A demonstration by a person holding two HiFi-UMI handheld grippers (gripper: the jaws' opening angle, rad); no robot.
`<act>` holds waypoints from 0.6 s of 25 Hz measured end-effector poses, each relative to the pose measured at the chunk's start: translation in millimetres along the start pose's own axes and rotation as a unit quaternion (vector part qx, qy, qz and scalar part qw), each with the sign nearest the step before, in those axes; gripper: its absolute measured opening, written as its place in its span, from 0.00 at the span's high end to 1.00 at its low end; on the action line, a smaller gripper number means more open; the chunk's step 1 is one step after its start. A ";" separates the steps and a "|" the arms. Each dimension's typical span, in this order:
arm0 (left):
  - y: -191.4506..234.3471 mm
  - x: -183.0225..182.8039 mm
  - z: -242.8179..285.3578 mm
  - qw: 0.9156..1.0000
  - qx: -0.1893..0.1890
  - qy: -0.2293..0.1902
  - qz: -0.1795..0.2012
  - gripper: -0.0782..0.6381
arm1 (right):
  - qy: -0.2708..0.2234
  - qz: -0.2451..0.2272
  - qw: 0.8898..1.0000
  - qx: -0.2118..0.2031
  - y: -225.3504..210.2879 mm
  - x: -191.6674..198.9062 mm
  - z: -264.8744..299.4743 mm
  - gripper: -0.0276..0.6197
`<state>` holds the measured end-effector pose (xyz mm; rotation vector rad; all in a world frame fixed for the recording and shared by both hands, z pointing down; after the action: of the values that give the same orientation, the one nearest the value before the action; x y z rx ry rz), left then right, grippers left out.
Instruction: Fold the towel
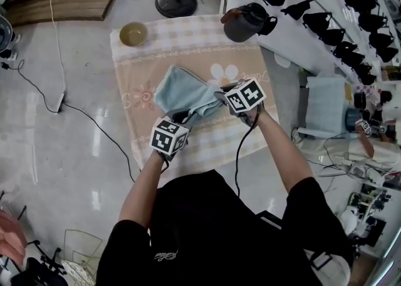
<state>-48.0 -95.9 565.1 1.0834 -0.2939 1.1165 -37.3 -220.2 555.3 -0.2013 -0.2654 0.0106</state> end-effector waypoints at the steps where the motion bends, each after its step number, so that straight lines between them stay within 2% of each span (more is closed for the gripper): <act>1: 2.7 -1.9 -3.3 1.000 0.000 -0.002 -0.001 0.81 | 0.002 -0.004 1.000 0.002 1.7 -5.1 0.0 0.85; 7: 27.6 -11.1 -24.2 1.000 -0.004 -0.017 -0.019 0.81 | 0.006 -0.016 1.000 0.001 14.7 -39.0 8.2 0.85; 15: 66.3 -25.3 -49.6 0.996 -0.021 -0.052 -0.070 0.81 | 0.010 -0.030 0.999 0.002 25.2 -87.2 21.8 0.85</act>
<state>-130.0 -68.5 560.2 1.1103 -0.3172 0.9269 -126.7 -194.5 548.3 -0.1887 -0.2506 -0.0510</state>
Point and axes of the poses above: the fingertips, and each gripper's own axes: z forward along the fingers, y to its left, x out of its underside, the point moved 2 cm from there along -z, backward along the fingers, and after that the axes turned 3 degrees about y, right-handed, at the moved point
